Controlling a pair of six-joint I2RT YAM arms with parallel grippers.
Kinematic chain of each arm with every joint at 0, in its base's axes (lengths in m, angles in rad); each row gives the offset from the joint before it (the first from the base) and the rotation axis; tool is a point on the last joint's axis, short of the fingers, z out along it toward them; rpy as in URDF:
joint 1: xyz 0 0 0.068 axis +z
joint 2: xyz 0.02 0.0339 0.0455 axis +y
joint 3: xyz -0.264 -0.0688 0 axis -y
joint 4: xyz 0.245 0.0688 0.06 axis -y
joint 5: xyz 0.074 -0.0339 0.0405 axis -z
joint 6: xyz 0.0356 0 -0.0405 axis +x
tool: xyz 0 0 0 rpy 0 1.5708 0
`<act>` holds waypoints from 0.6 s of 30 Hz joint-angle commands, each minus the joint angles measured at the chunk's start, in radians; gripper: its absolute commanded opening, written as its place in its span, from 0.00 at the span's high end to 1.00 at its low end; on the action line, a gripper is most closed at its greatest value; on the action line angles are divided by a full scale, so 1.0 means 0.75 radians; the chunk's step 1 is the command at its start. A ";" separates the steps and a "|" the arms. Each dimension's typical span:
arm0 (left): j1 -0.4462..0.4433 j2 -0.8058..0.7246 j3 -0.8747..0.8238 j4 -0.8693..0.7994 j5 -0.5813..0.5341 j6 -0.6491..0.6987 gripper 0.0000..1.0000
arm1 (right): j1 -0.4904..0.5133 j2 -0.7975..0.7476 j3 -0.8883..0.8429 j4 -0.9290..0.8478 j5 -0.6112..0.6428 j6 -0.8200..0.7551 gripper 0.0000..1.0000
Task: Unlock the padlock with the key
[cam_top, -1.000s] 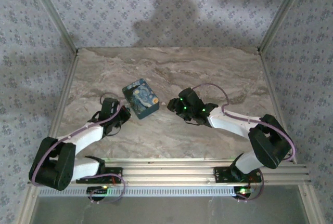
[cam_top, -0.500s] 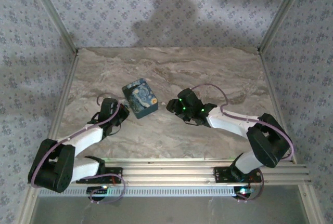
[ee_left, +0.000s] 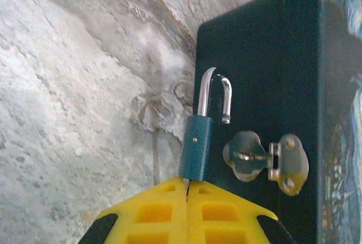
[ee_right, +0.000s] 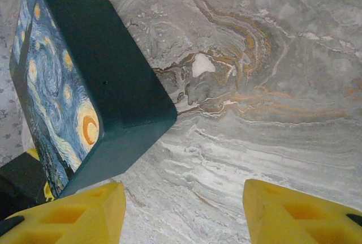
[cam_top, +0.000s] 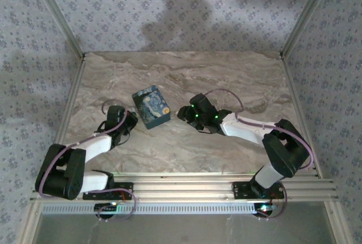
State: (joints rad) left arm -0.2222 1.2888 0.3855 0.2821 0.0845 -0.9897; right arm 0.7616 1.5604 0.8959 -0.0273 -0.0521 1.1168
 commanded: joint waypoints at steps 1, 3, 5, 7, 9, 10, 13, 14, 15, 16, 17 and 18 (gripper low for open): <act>0.056 0.015 -0.001 0.108 0.160 0.010 1.00 | 0.006 0.002 0.045 -0.035 0.019 -0.027 0.42; 0.077 0.017 -0.009 0.144 0.202 0.012 1.00 | 0.002 0.004 0.045 -0.039 0.022 -0.027 0.42; 0.095 0.021 -0.030 0.200 0.231 0.006 1.00 | -0.005 0.011 0.044 -0.033 0.026 -0.026 0.42; 0.109 0.023 -0.039 0.224 0.250 0.000 1.00 | -0.012 0.020 0.047 -0.021 0.019 -0.021 0.42; 0.117 0.005 -0.044 0.224 0.252 -0.004 1.00 | -0.021 0.031 0.055 -0.010 0.004 -0.022 0.42; 0.120 -0.016 -0.042 0.201 0.242 0.000 1.00 | -0.024 0.036 0.061 -0.007 -0.001 -0.025 0.42; 0.120 -0.112 -0.008 0.058 0.198 0.062 1.00 | -0.037 0.046 0.080 -0.007 -0.009 -0.052 0.42; 0.120 -0.153 0.009 -0.007 0.182 0.089 1.00 | -0.040 0.048 0.085 -0.008 -0.007 -0.063 0.42; 0.122 -0.194 0.027 -0.068 0.166 0.111 1.00 | -0.044 0.050 0.088 -0.008 -0.007 -0.073 0.42; 0.122 -0.244 0.049 -0.137 0.147 0.134 1.00 | -0.050 0.054 0.094 -0.008 -0.009 -0.085 0.42; 0.122 -0.292 0.072 -0.205 0.132 0.159 1.00 | -0.056 0.059 0.102 -0.009 -0.012 -0.100 0.42; 0.122 -0.332 0.092 -0.261 0.118 0.179 1.00 | -0.060 0.066 0.111 -0.012 -0.014 -0.111 0.42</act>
State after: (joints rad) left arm -0.1371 1.1175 0.3813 0.2188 0.2104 -0.9272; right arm 0.7269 1.5883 0.9409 -0.0273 -0.0566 1.0809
